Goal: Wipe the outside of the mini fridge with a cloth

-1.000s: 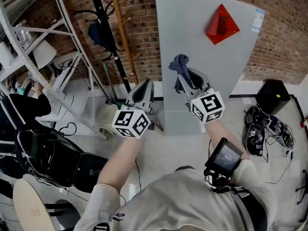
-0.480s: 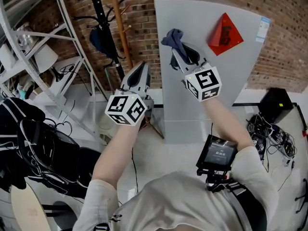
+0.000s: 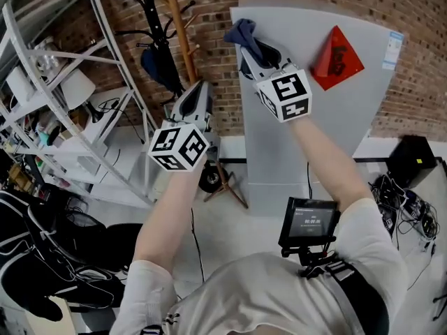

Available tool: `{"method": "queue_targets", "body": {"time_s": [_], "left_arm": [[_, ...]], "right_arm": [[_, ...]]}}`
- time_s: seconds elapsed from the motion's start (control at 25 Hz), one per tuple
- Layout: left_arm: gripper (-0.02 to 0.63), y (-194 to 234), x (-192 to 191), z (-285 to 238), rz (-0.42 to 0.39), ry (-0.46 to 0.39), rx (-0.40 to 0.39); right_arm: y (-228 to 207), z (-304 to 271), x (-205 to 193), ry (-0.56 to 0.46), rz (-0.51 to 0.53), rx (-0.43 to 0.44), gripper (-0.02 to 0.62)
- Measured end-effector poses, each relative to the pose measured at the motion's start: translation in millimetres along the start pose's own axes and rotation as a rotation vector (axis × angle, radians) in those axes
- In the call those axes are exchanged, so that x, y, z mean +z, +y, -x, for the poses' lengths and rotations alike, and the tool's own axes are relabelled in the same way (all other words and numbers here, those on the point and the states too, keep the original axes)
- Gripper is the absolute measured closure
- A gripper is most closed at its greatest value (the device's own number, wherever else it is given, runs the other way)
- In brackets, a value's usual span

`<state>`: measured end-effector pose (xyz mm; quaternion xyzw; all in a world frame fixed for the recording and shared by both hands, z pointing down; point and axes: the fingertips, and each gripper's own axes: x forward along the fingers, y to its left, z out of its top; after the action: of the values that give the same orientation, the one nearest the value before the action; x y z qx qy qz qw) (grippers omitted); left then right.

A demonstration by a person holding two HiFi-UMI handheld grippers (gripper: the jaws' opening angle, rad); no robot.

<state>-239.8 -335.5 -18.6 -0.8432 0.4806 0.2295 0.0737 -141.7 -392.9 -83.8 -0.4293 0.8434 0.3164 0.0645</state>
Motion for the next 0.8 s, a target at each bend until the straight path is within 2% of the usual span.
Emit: {"method": "queue_targets", "body": {"time_s": [0.2, 0.4, 0.8], "left_arm": [[0.603, 8.2, 3.9, -4.4, 0.007, -0.009, 0.011], [0.603, 4.3, -5.6, -8.3, 0.018, -0.005, -0.003], [0.603, -38.1, -25.4, -32.3, 0.057, 0.014, -0.102]], "right_arm": [[-6.7, -20.0, -0.9, 0.037, 0.023, -0.024, 0.509], [-13.2, -13.4, -2.4, 0.049, 0.050, -0.035, 0.509], [-74.9, 36.0, -6.5, 0.088, 0.081, -0.160, 0.509]]}}
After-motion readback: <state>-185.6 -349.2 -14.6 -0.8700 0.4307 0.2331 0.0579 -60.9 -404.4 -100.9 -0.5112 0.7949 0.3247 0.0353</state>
